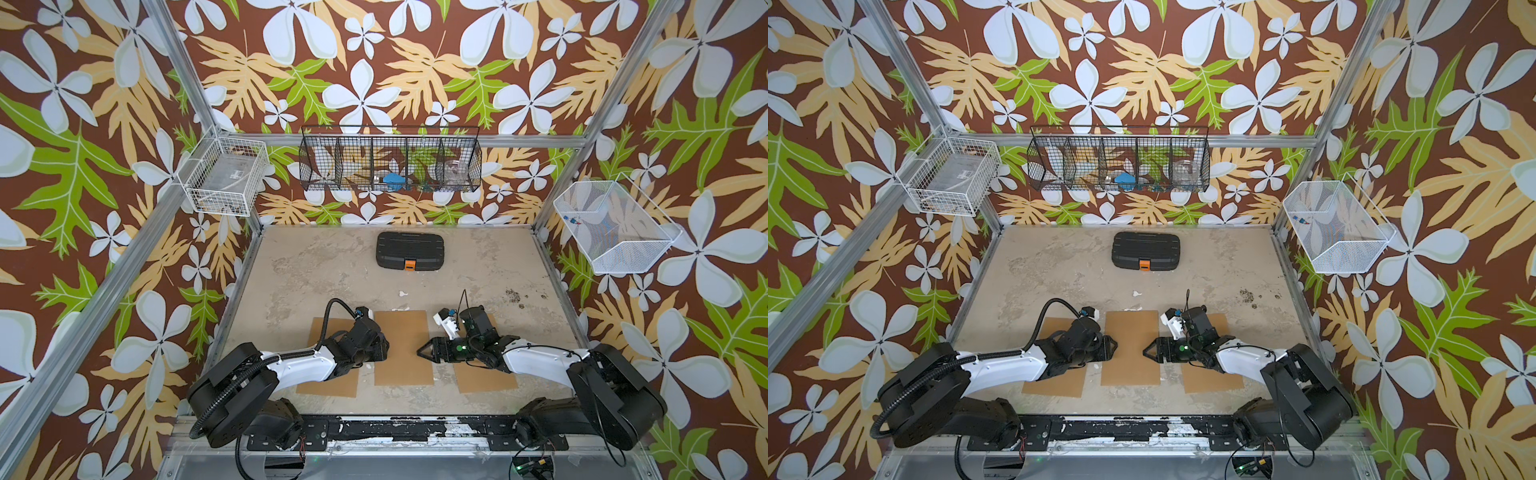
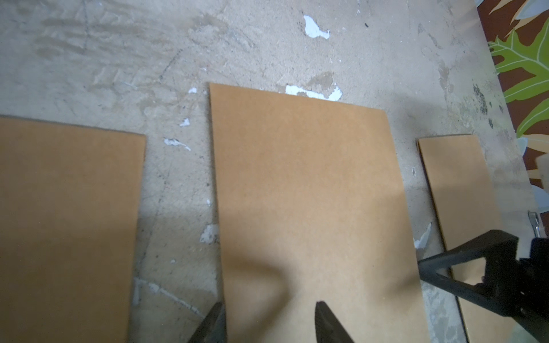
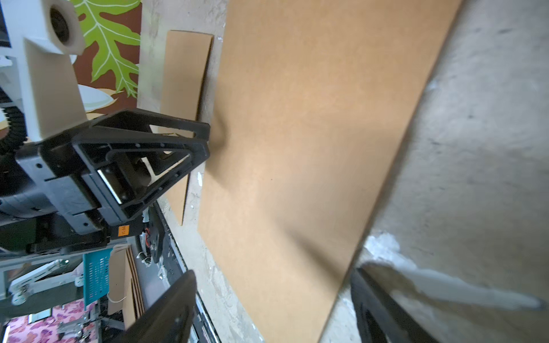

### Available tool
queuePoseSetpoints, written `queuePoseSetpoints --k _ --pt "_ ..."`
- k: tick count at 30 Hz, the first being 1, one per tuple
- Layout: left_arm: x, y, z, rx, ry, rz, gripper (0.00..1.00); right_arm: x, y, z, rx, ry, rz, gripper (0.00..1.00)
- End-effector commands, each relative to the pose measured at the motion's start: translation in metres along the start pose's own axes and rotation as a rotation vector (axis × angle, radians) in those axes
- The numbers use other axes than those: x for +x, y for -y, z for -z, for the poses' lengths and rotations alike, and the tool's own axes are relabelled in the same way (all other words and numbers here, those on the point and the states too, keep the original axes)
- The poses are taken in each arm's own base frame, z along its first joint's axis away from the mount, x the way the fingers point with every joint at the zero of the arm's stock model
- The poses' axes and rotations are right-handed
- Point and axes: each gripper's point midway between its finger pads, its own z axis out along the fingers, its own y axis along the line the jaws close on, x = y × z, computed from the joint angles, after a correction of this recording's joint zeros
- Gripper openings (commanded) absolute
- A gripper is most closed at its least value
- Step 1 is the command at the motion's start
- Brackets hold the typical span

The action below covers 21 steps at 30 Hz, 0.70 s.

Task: Open the file bag
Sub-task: Pick up the file bag from the center of the board.

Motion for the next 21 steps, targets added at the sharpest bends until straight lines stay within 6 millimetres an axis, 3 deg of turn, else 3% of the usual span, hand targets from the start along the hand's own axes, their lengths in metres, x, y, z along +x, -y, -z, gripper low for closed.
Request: queuePoseSetpoints --k 1,11,21 --pt "0.041 -0.04 0.001 -0.148 -0.155 0.02 0.53 0.011 -0.007 -0.003 -0.064 -0.049 -0.05 0.82" --pt "0.049 -0.049 -0.001 -0.164 -0.161 0.043 0.53 -0.006 -0.035 0.003 -0.152 -0.038 0.005 0.79" --pt "0.043 -0.042 0.001 -0.138 -0.142 0.063 0.55 -0.011 -0.024 0.0 -0.077 -0.035 0.009 0.32"
